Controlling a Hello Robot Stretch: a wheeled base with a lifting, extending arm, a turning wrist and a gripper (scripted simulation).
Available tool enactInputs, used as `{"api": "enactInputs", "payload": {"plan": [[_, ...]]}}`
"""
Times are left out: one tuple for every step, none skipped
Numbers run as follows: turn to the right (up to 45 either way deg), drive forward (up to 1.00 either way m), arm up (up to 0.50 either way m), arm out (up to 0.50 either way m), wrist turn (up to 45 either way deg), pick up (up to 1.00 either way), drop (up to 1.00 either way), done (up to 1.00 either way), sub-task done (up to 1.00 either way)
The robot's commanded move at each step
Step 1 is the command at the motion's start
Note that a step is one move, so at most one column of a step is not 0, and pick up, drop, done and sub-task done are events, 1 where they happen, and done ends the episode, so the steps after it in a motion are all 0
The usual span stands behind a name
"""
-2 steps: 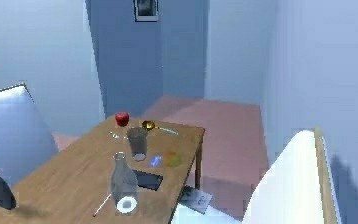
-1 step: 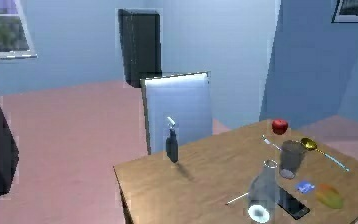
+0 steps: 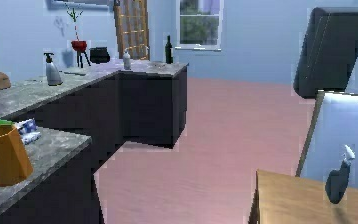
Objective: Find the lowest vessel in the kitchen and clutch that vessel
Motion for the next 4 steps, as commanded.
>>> {"api": "enactInputs", "payload": {"plan": [[-24.0,0.00,0.00,0.00,0.0,0.00,0.00,0.00,0.00],[0.0,0.00,0.50,0.00,0.0,0.00,0.00,0.00,0.00],[0.0,0.00,0.32,0.00,0.0,0.00,0.00,0.00,0.00],[0.0,0.00,0.00,0.04,0.0,0.00,0.00,0.00,0.00]]}}
